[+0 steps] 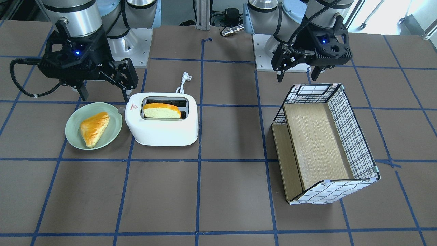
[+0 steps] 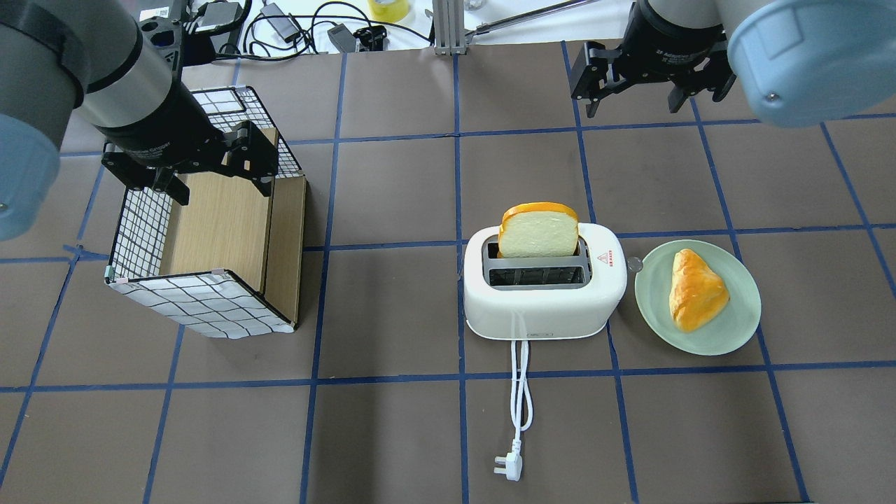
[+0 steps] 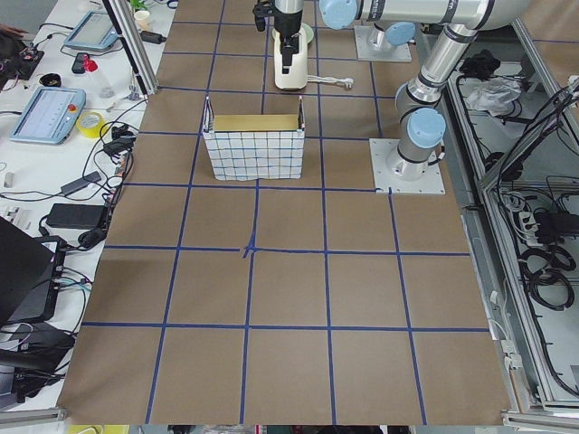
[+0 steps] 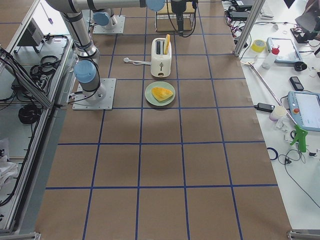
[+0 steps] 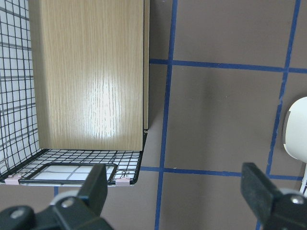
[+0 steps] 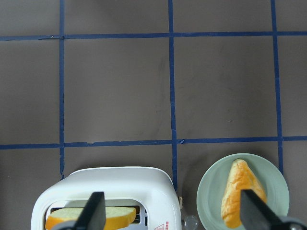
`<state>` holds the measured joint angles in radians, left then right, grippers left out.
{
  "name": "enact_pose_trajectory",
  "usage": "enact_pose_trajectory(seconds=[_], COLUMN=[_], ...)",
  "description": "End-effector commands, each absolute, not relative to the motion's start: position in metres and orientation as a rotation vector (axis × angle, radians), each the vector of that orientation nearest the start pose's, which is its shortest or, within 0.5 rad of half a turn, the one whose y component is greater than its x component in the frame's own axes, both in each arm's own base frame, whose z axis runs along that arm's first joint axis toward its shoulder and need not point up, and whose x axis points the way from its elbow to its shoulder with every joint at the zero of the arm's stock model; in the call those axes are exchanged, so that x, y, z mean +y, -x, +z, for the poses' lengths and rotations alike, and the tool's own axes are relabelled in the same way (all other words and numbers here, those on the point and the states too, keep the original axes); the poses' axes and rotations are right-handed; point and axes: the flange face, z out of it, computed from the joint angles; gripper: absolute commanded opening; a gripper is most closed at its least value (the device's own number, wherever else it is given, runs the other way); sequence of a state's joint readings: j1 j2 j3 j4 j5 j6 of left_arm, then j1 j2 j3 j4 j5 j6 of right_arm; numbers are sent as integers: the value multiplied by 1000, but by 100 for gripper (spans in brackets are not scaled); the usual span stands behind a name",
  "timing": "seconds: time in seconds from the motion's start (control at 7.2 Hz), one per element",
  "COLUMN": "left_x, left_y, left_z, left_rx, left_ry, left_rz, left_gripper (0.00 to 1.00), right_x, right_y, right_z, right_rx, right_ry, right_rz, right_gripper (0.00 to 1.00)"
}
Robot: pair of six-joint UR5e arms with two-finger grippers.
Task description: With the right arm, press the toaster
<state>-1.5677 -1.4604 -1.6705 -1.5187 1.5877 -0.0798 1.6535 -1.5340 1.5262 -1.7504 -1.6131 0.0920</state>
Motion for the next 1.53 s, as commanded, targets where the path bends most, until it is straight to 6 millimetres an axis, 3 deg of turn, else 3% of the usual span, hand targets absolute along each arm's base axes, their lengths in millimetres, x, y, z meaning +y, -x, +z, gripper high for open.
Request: enact_pose_trajectory(seconds=[0.0,0.83,1.11,1.25,1.39], left_x=[-451,-451,-451,-451,-451], left_y=[130,130,130,130,130], left_z=[496,496,496,496,496], left_rx=[3123,3123,3123,3123,3123], left_ry=[130,130,130,130,130], left_rz=[-99,-99,-99,-99,-99], left_gripper=[100,100,100,100,100], right_x=[-512,-518,-514,-511,-512], right_y=[-172,-165,-163,-159,-135], right_z=[512,508,502,496,490], right_rx=[3154,3158,3169,3181,3197], right_ry=[-18,-16,-14,80,95], right_rz=[-298,-293,-192,-113,-24], right_gripper=[100,100,71,42,23])
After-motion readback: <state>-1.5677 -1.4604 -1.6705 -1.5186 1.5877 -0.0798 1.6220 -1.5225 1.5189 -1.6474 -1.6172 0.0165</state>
